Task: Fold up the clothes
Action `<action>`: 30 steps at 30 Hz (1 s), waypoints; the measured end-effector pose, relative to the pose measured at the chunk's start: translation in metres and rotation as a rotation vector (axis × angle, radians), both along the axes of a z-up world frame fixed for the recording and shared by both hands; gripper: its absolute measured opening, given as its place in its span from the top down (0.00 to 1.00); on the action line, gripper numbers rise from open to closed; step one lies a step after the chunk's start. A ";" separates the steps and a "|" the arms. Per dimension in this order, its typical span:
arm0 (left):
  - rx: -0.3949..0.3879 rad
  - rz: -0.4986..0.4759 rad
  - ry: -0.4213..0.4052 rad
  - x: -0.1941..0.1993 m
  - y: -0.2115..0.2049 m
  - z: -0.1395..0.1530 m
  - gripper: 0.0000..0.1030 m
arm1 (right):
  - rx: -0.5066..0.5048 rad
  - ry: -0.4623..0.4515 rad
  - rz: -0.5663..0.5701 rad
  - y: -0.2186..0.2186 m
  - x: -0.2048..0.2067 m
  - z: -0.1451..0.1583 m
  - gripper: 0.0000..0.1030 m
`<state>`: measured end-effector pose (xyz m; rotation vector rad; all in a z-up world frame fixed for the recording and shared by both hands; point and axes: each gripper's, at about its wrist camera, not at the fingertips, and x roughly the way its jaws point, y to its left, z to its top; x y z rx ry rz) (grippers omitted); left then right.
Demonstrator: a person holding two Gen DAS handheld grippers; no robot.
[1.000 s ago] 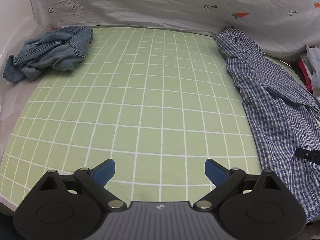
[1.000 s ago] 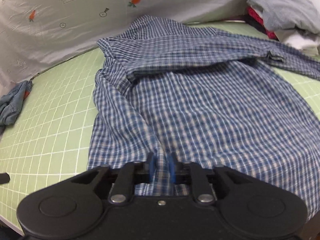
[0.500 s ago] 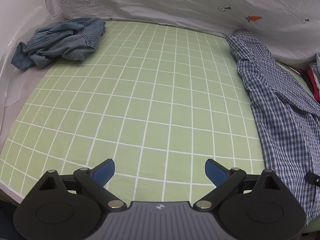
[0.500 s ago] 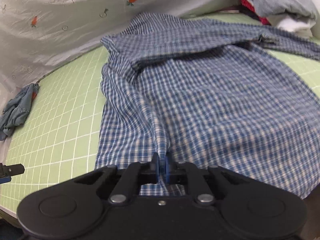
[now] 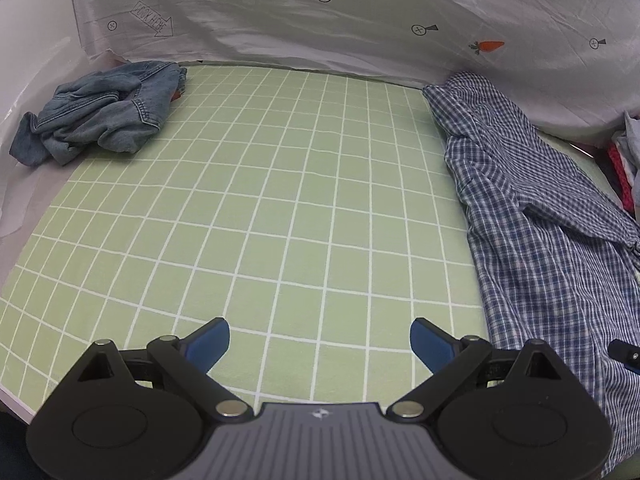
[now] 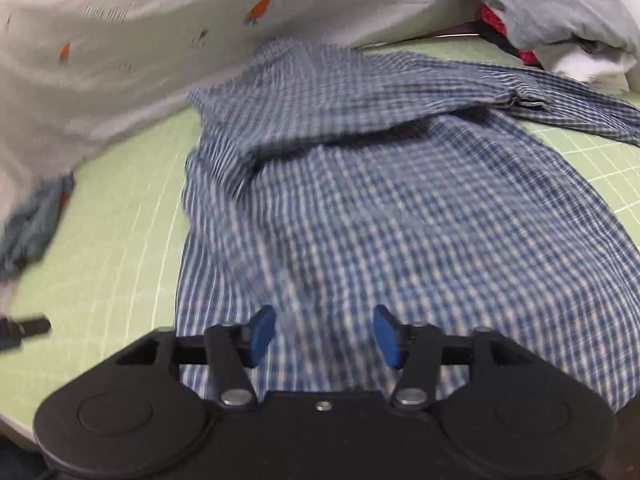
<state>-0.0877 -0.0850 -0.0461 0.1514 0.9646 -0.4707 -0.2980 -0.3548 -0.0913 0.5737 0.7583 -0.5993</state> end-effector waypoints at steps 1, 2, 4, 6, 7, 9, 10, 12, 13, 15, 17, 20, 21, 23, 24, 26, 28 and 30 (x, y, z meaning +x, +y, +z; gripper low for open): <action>-0.001 0.012 0.001 0.000 -0.005 0.000 0.06 | -0.003 -0.011 -0.018 -0.010 -0.002 0.003 0.37; -0.003 0.024 0.002 0.001 -0.010 0.000 0.06 | -0.008 -0.013 -0.031 -0.018 -0.003 0.004 0.36; -0.007 0.045 0.005 0.002 -0.021 0.000 0.06 | -0.016 -0.004 -0.052 -0.035 -0.003 0.005 0.33; -0.012 0.057 0.006 0.003 -0.034 0.000 0.06 | -0.023 0.012 -0.073 -0.053 -0.004 0.004 0.30; -0.015 0.062 0.005 0.005 -0.040 0.000 0.06 | -0.026 0.016 -0.080 -0.063 -0.005 0.003 0.29; -0.017 0.068 0.004 0.009 -0.055 -0.002 0.06 | -0.029 0.012 -0.094 -0.081 -0.005 0.003 0.26; -0.016 0.071 0.004 0.012 -0.063 -0.002 0.06 | -0.032 0.011 -0.103 -0.092 -0.005 0.003 0.25; -0.014 0.073 0.005 0.018 -0.078 -0.004 0.06 | -0.038 0.009 -0.121 -0.111 -0.003 0.002 0.24; -0.012 0.072 0.005 0.022 -0.086 -0.004 0.06 | -0.041 0.009 -0.135 -0.123 -0.002 0.002 0.24; -0.002 0.069 0.001 0.030 -0.102 -0.006 0.06 | -0.045 0.006 -0.165 -0.147 0.001 0.002 0.23; 0.007 0.068 -0.004 0.039 -0.116 -0.008 0.06 | -0.052 0.005 -0.198 -0.172 0.006 0.002 0.23; 0.023 0.075 -0.014 0.059 -0.139 -0.013 0.06 | -0.077 0.011 -0.251 -0.211 0.014 0.000 0.23; 0.032 0.075 -0.018 0.067 -0.147 -0.016 0.06 | -0.091 0.014 -0.266 -0.225 0.016 -0.001 0.23; 0.042 0.076 -0.012 0.081 -0.162 -0.024 0.06 | -0.127 0.027 -0.301 -0.253 0.022 -0.004 0.23; 0.046 0.075 -0.005 0.089 -0.169 -0.027 0.06 | -0.144 0.036 -0.319 -0.267 0.024 -0.006 0.23; 0.066 0.078 0.025 0.100 -0.181 -0.034 0.06 | -0.166 0.069 -0.351 -0.294 0.031 -0.012 0.23; 0.082 0.077 0.032 0.107 -0.191 -0.038 0.06 | -0.164 0.123 -0.371 -0.319 0.039 -0.020 0.23; 0.092 0.059 0.031 0.113 -0.199 -0.042 0.06 | -0.155 0.141 -0.376 -0.336 0.043 -0.028 0.23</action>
